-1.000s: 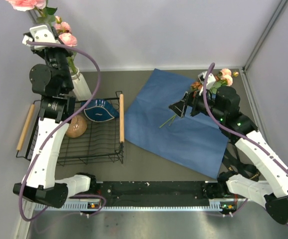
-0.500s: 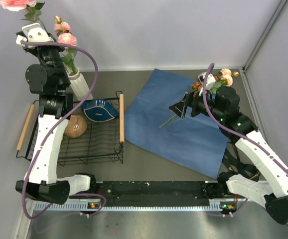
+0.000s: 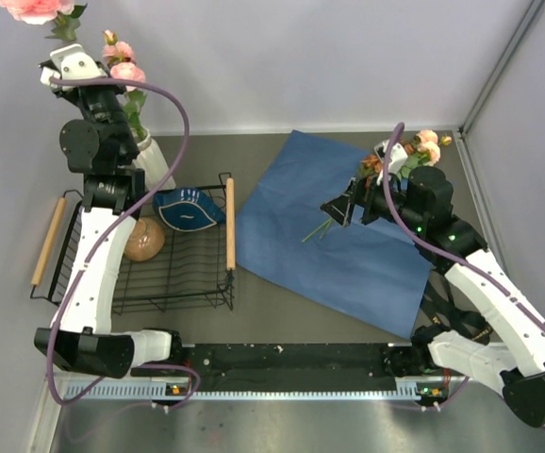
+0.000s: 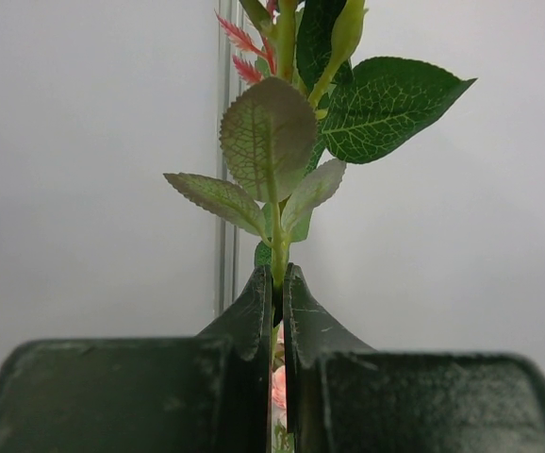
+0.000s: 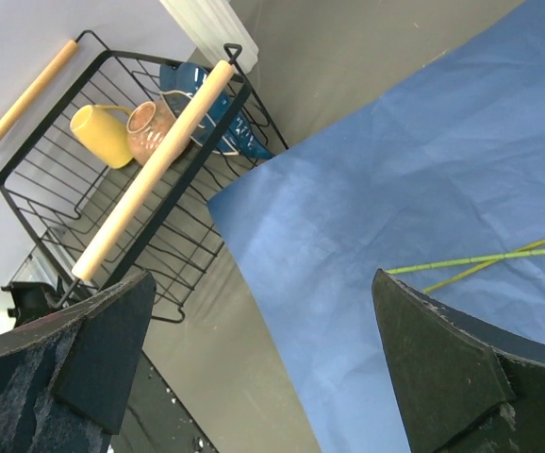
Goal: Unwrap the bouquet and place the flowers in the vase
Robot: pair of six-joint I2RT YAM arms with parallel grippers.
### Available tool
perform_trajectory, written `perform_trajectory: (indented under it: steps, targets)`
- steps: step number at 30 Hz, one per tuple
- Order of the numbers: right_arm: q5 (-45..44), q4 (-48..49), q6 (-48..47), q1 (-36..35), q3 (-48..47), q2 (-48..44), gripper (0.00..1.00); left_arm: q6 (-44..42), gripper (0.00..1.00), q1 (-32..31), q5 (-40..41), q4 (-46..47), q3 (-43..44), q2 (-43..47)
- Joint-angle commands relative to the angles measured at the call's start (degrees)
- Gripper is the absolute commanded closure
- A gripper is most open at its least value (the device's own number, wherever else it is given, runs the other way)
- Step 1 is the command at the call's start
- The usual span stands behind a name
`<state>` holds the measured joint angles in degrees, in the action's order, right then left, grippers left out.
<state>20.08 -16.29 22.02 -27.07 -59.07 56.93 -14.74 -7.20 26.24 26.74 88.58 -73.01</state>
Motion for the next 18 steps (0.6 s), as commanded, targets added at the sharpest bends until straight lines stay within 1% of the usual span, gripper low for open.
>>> perform_trajectory:
  steps: [1,10,14,18]
  targets:
    - [0.3,0.6,-1.1,0.5,0.9,-2.2,0.01,-1.0,1.00,0.3,0.5,6.4,-3.1,1.0]
    - [0.4,0.3,-0.8,0.7,1.5,-2.6,0.01,-1.3,1.00,0.5,0.9,10.1,-8.2,1.0]
    - [0.4,0.2,-0.6,0.8,1.8,-2.6,0.01,-1.5,1.00,0.7,1.0,12.7,-10.9,0.9]
    - [0.3,0.0,-0.6,0.8,1.9,-2.7,0.01,-1.6,1.00,0.8,1.9,17.3,-14.5,0.9]
